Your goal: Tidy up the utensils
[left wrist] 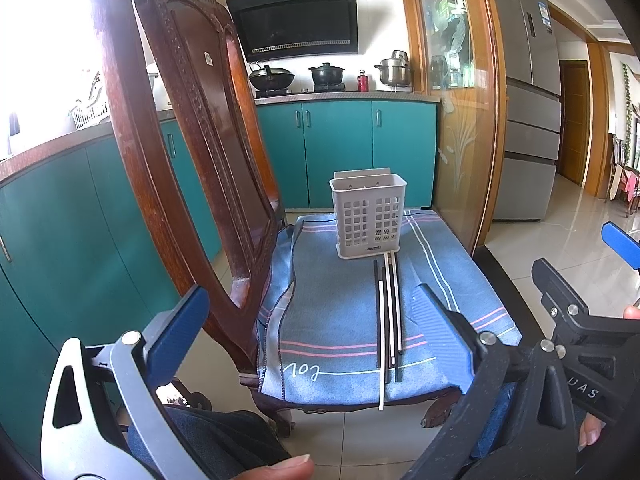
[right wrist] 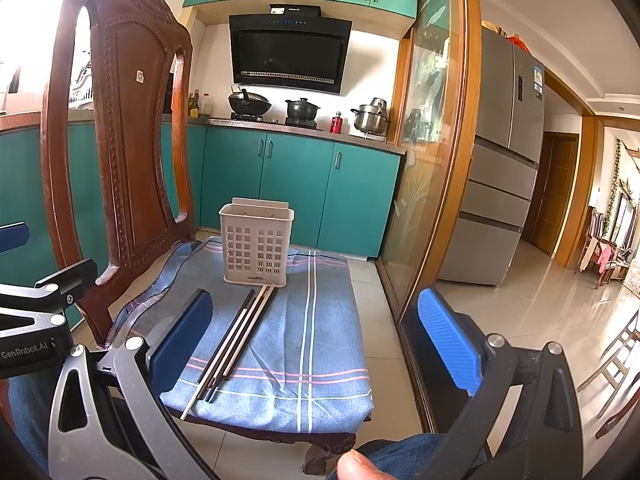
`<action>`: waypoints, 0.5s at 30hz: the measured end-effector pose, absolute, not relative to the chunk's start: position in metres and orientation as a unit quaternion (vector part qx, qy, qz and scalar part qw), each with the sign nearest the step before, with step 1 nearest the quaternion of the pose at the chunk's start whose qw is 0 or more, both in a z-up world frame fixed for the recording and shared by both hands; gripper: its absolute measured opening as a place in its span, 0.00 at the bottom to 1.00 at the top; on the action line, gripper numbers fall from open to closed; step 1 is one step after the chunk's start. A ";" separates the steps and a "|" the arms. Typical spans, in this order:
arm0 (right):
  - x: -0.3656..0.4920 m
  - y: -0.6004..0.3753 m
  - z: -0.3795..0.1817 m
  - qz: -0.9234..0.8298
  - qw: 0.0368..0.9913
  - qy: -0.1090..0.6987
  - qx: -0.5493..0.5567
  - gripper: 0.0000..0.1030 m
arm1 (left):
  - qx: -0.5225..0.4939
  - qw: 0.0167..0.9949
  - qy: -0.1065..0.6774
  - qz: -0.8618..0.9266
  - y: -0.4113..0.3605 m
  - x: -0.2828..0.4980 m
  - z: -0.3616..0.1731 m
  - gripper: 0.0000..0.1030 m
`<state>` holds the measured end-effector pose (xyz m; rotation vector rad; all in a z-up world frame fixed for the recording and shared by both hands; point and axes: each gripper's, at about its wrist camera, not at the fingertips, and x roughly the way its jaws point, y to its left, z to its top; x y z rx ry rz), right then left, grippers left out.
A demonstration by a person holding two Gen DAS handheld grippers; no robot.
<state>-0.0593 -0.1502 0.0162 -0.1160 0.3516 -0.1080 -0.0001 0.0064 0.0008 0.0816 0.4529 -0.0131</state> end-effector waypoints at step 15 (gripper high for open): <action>-0.043 -0.157 0.002 -0.066 0.976 0.200 -0.061 0.98 | 0.038 0.967 0.253 -0.004 0.006 0.016 -0.016 0.97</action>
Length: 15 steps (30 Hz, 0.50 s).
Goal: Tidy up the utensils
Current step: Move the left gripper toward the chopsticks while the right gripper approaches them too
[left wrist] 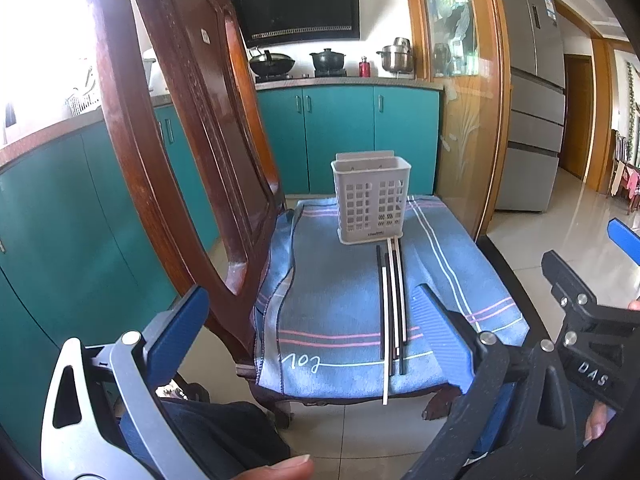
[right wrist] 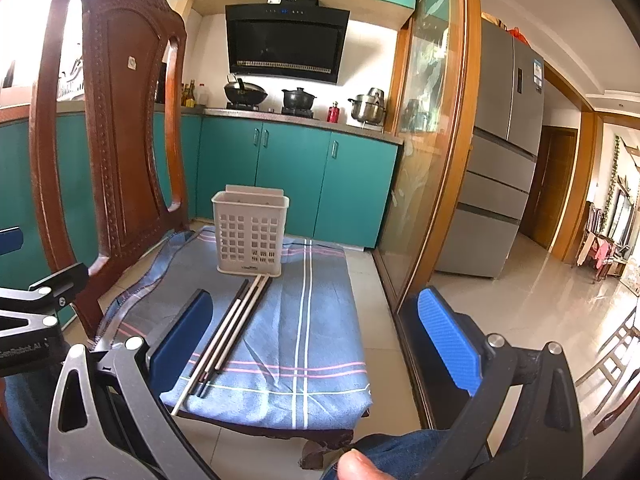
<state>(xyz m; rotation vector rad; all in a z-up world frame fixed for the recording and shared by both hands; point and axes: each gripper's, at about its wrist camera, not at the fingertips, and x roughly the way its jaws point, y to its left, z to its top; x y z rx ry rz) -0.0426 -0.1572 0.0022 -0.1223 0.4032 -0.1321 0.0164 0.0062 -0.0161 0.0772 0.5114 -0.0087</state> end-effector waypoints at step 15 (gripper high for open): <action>0.103 -0.189 -0.070 0.006 0.925 0.377 0.038 0.66 | 0.023 0.933 0.355 -0.050 0.008 0.073 -0.082 0.97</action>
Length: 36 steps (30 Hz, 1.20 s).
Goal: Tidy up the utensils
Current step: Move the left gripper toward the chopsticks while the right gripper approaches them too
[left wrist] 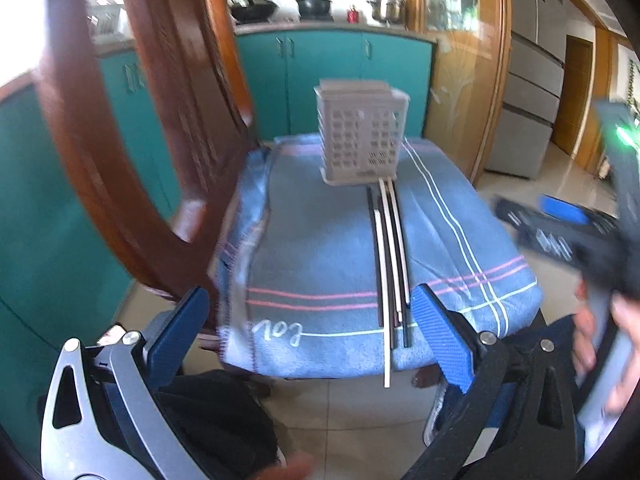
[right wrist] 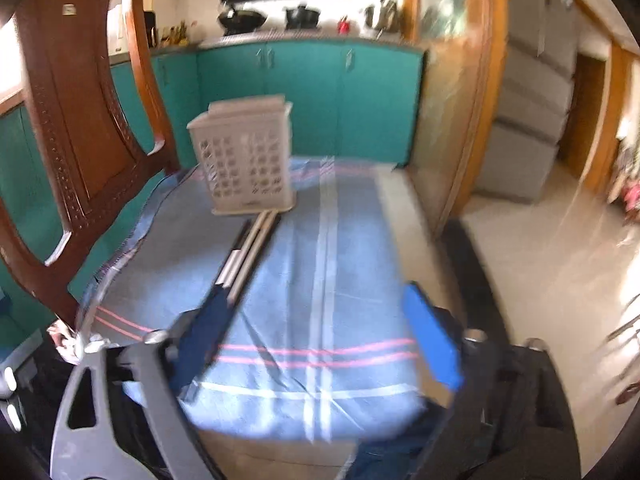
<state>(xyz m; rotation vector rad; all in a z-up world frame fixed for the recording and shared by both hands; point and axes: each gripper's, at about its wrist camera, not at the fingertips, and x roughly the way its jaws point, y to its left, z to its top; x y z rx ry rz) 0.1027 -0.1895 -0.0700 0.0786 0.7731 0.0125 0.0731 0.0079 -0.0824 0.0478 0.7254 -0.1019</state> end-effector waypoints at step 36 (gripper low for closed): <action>0.278 -0.182 -0.127 0.082 0.841 0.531 0.064 0.48 | -0.006 0.836 0.508 -0.207 -0.056 0.287 -0.185 0.26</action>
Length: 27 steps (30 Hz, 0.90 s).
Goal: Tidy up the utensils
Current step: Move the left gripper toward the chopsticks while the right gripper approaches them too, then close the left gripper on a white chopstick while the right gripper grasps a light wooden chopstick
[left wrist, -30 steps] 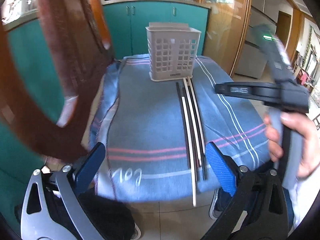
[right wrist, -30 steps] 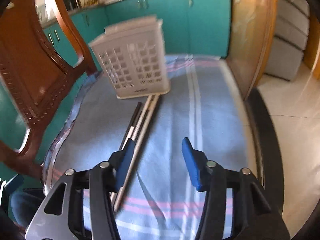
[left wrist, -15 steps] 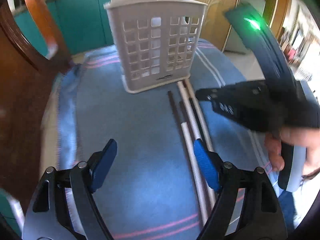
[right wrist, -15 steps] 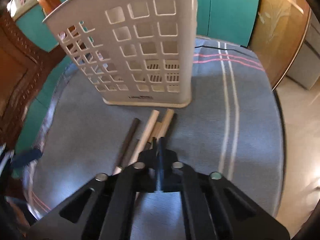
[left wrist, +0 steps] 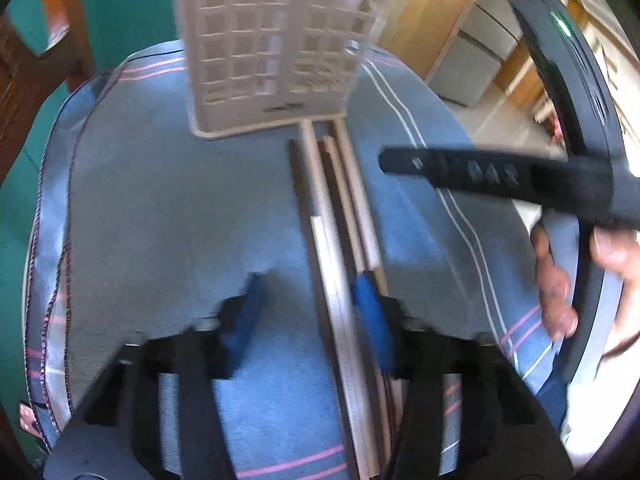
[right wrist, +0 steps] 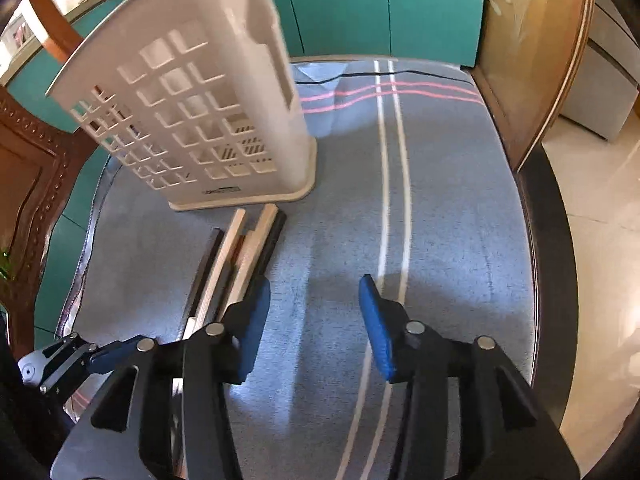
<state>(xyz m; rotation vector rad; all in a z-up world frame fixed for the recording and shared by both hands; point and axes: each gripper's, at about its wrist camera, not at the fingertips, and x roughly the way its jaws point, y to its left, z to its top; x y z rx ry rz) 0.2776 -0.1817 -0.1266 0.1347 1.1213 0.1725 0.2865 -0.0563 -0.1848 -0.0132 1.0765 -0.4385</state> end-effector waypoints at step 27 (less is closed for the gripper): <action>0.234 -0.083 -0.127 0.146 0.846 0.513 -0.003 0.52 | -0.024 0.846 0.516 -0.134 -0.018 0.283 -0.177 0.18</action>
